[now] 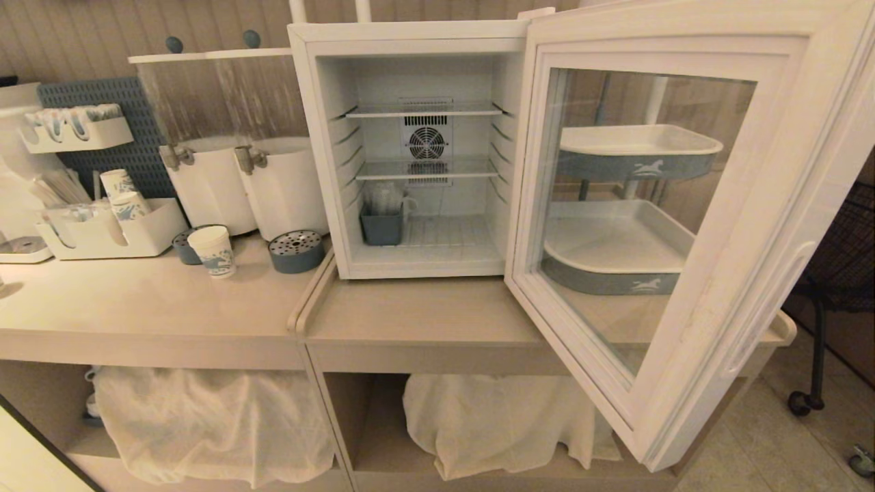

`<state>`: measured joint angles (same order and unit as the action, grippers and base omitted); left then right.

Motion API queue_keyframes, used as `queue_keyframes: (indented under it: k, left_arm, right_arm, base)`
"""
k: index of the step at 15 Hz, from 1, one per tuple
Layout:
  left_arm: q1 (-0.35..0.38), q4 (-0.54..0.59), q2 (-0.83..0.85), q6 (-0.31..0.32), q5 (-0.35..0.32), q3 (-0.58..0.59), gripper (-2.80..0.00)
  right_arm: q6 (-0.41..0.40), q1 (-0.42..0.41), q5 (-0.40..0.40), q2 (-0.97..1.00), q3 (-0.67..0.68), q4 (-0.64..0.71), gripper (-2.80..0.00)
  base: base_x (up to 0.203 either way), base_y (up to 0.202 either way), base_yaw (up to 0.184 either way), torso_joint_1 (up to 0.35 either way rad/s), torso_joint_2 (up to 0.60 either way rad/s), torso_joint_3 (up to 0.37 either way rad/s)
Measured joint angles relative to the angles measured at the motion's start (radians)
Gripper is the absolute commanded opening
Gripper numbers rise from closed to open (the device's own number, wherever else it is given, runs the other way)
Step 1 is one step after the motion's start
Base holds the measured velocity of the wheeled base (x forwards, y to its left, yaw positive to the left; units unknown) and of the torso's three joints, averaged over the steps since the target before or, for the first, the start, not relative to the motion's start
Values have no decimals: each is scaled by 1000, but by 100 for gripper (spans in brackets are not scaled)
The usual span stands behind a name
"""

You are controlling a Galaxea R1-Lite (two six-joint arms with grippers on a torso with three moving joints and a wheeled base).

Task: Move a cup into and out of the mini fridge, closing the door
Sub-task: Close the freezer door

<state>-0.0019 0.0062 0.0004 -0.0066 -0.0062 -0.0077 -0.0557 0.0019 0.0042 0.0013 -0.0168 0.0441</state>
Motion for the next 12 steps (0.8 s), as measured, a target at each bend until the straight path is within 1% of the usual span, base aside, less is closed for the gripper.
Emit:
queue_keyframes:
  k: [4, 6, 7, 9, 12]
  left_arm:
    - [0, 0, 0, -1, 0, 0, -280]
    - [1, 0, 0, 0, 0, 0, -280]
    - [1, 0, 0, -1, 0, 0, -280]
    - [1, 0, 0, 0, 0, 0, -280]
    - [1, 0, 0, -1, 0, 0, -280]
  right_arm:
    - [-7, 0, 1, 0, 1, -6, -280]
    - [-16, 1, 14, 0, -20, 0, -280]
    - [-13, 1, 29, 4, -62, 11, -280]
    - [-2, 1, 56, 57, -198, 31, -280]
    - [52, 1, 66, 268, -413, 23, -280]
  base:
    - [0, 0, 0, 0, 0, 0]
    - [0, 0, 0, 0, 0, 0]
    - [0, 0, 0, 0, 0, 0]
    - [0, 0, 0, 0, 0, 0]
    - [0, 0, 0, 0, 0, 0]
